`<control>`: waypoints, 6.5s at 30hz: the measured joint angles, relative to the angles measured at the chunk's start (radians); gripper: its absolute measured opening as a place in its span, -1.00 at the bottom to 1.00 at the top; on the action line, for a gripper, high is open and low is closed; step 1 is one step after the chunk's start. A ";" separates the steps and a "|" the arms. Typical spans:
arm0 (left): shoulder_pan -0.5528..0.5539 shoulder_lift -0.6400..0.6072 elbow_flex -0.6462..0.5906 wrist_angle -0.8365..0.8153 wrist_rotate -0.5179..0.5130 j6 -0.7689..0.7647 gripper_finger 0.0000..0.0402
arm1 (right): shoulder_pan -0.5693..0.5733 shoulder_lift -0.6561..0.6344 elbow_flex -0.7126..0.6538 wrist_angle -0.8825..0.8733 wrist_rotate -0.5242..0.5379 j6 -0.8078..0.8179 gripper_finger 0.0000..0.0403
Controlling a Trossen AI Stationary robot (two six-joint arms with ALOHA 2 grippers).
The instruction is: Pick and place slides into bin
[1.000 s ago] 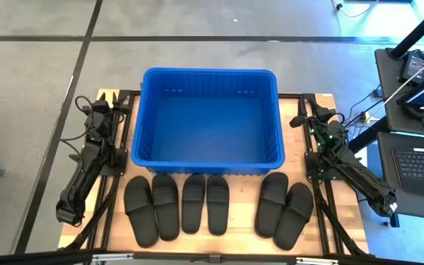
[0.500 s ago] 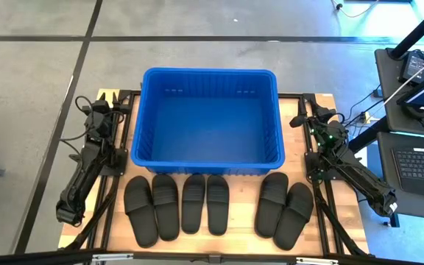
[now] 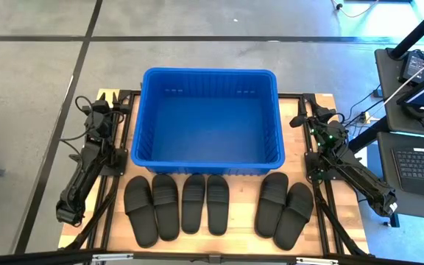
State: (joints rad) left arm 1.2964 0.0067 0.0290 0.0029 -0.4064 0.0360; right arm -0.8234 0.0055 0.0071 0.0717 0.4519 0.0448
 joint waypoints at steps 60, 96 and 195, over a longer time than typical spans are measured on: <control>0.000 0.000 0.000 0.000 0.000 0.000 -0.09 | 0.000 0.000 0.000 0.000 0.000 0.000 0.27; 0.000 0.000 0.000 0.000 0.000 0.000 -0.09 | 0.031 0.191 0.292 0.268 -0.272 0.111 0.40; -0.001 0.000 0.000 0.000 0.012 -0.165 -0.09 | 1.772 1.990 1.262 -1.642 -0.645 1.533 0.91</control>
State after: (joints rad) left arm 1.2954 0.0064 0.0290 0.0027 -0.3943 -0.1292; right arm 0.9485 1.9955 1.2695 -1.5703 -0.1930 1.5780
